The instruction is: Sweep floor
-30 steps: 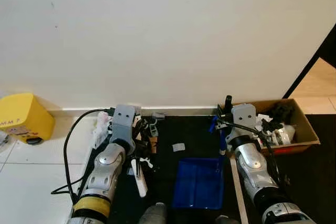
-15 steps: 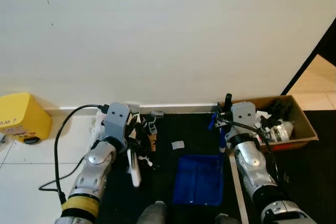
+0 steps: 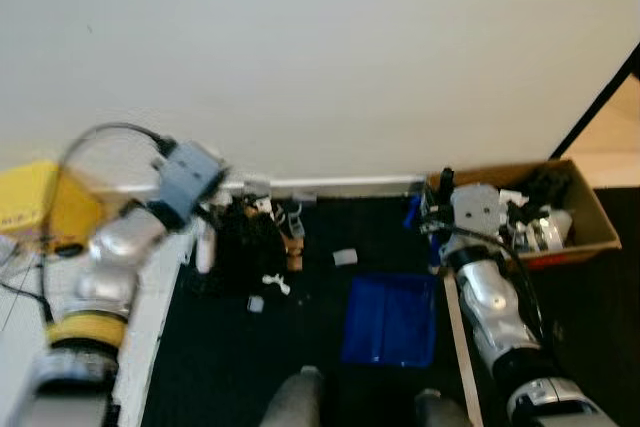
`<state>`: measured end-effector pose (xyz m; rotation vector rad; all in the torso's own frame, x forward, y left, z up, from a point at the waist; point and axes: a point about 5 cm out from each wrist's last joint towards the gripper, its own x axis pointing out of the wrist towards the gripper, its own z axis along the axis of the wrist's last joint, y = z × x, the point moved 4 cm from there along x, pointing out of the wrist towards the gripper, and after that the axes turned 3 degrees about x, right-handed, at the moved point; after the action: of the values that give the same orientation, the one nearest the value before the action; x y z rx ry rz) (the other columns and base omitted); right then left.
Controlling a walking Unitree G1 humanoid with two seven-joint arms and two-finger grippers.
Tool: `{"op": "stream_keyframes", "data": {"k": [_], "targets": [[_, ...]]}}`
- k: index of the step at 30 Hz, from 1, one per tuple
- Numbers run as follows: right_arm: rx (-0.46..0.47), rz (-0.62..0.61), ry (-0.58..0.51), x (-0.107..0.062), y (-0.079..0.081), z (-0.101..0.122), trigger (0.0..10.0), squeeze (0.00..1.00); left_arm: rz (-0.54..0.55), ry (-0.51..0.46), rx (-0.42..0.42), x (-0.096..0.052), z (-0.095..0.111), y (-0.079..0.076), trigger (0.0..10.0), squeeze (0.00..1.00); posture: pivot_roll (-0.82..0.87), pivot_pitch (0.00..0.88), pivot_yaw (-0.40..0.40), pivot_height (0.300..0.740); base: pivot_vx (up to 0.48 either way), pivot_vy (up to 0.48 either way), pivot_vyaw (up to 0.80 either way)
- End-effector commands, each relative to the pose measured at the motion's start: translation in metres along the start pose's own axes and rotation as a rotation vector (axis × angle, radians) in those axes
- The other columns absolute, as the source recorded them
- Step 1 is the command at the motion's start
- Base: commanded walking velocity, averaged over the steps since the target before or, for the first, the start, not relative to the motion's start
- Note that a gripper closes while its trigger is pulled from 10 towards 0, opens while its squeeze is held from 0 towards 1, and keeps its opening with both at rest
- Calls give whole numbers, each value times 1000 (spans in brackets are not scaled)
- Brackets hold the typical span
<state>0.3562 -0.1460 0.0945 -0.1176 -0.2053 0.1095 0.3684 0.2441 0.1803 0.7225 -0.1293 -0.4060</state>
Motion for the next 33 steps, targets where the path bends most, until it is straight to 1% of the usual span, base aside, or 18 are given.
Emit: {"op": "stream_keyframes", "data": {"k": [1, 4, 5, 6, 10, 11, 12, 13, 16, 20, 21, 25, 26, 28, 29, 30, 32, 33], "targets": [[-4, -1, -3, -1, 0, 1, 10000, 0, -42, 38, 73, -4, -11, 0, 10000, 0, 142, 230, 69, 740, 0, 0, 0], [-7, 0, -9, 0, -1, 3, 10000, 0, -61, 67, 103, 0, -18, -4, 10000, 0, 124, 235, 64, 740, 0, 0, 0], [-8, 0, -14, 0, -2, 5, 10000, 0, -78, 87, 129, 2, -23, -9, 10000, 0, 119, 236, 62, 740, 0, 0, 0], [-14, 2, -21, 0, -4, 7, 10000, 0, -106, 115, 137, 4, -32, -19, 10000, 0, 103, 241, 57, 740, 0, 0, 0], [-29, 1, -33, -3, -9, 10, 10000, 0, -154, 130, 132, 10, -38, -36, 10000, 0, 50, 251, 50, 740, 0, 0, 0], [-29, 1, -33, -3, -9, 10, 10000, 0, -154, 130, 132, 10, -38, -36, 10000, 0, 50, 251, 50, 740, 0, 0, 0], [-32, 0, -36, -4, -10, 11, 10000, 0, -165, 127, 137, 11, -38, -40, 10000, 0, 50, 251, 50, 740, 0, 0, 0], [-39, -8, -45, -5, -15, 14, 10000, 0, -182, 129, 173, 12, -39, -45, 10000, 0, 34, 255, 50, 740, 0, 0, 0], [-51, -22, -60, -8, -22, 19, 10000, 0, -179, 126, 201, 15, -39, -48, 10000, 0, 8, 266, 53, 740, 0, 0, 0], [-57, -32, -71, -10, -27, 25, 10000, 0, -157, 114, 209, 17, -38, -46, 10000, 0, -9, 281, 49, 740, 0, 0, 0], [-64, -37, -90, -11, -32, 33, 10000, 0, -143, 94, 193, 19, -35, -46, 10000, 0, -31, 304, 40, 740, 0, 0, 0], [-71, -35, -110, -11, -36, 42, 10000, 0, -142, 82, 178, 20, -34, -49, 10000, 0, -45, 316, 35, 740, 0, 0, 0], [-79, -30, -129, -11, -39, 52, 10000, 0, -145, 70, 157, 22, -32, -53, 10000, 0, -64, 326, 29, 740, 0, 0, 0], [-88, -25, -140, -11, -43, 59, 10000, 0, -138, 55, 108, 25, -29, -55, 10000, 0, -84, 337, 27, 740, 0, 0, 0], [-94, -27, -141, -12, -45, 61, 10000, 0, -121, 47, 41, 29, -26, -54, 10000, 0, -97, 343, 25, 740, 0, 0, 0], [-94, -27, -141, -12, -45, 61, 10000, 0, -121, 47, 41, 29, -26, -54, 10000, 0, -97, 343, 25, 740, 0, 0, 0], [-104, -32, -140, -14, -50, 63, 10000, 0, -109, 30, -59, 34, -22, -54, 10000, 0, -111, 348, 26, 740, 0, 0, 0], [-108, -35, -137, -15, -52, 64, 10000, 0, -110, 22, -88, 35, -20, -55, 10000, 0, -111, 348, 26, 740, 0, 0, 0]]}}
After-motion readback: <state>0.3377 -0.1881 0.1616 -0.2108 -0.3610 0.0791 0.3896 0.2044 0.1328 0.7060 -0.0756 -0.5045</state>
